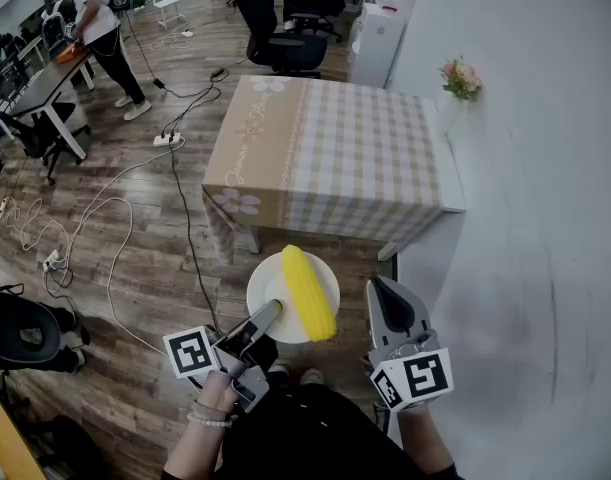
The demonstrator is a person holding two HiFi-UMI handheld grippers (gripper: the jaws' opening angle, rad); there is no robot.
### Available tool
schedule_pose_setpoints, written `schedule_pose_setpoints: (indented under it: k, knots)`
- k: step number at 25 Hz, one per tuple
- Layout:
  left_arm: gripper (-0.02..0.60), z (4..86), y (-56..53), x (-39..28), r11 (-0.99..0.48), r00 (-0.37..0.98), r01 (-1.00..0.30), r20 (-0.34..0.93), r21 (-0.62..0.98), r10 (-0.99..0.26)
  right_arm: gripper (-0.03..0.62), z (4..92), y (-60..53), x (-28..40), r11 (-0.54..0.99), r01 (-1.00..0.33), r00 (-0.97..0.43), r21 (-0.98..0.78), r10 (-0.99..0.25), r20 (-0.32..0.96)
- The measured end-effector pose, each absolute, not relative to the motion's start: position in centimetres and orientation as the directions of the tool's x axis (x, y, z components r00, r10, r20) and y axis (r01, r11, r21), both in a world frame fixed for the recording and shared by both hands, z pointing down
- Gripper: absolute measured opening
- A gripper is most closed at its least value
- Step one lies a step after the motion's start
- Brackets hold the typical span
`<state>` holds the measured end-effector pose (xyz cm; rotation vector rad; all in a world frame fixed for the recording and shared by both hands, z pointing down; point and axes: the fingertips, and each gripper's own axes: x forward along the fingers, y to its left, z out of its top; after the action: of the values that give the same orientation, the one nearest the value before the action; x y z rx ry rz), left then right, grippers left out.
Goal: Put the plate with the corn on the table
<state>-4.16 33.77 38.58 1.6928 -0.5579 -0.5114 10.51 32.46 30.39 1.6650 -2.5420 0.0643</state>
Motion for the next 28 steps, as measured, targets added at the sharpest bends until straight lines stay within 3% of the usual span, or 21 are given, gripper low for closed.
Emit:
schedule_pose_setpoints:
  k: [12, 18, 26, 28]
  knots:
    - [0.034, 38.6, 33.5, -4.0, -0.167, 0.795, -0.073, -0.044, 0.983, -0.605, 0.041, 31.6, 32.5, 10.1, 0.416, -0.909, -0.413, -0.007, -0.900, 0.142]
    - [0.034, 38.2, 33.7, -4.2, -0.175, 0.797, -0.063, -0.056, 0.983, -0.602, 0.043, 34.1, 32.1, 10.1, 0.385, -0.850, -0.468, -0.359, -0.865, 0.181]
    - [0.032, 38.7, 33.7, -4.5, -0.165, 0.795, -0.058, -0.055, 0.985, -0.604, 0.047, 36.8, 31.6, 8.5, 0.328, -0.581, -0.604, -0.745, -0.788, 0.124]
    - [0.032, 38.8, 33.6, -4.5, -0.164, 0.795, -0.055, -0.057, 0.985, -0.605, 0.109, 37.2, 31.6, 8.0, 0.327, -0.535, -0.627, -0.779, -0.771, 0.107]
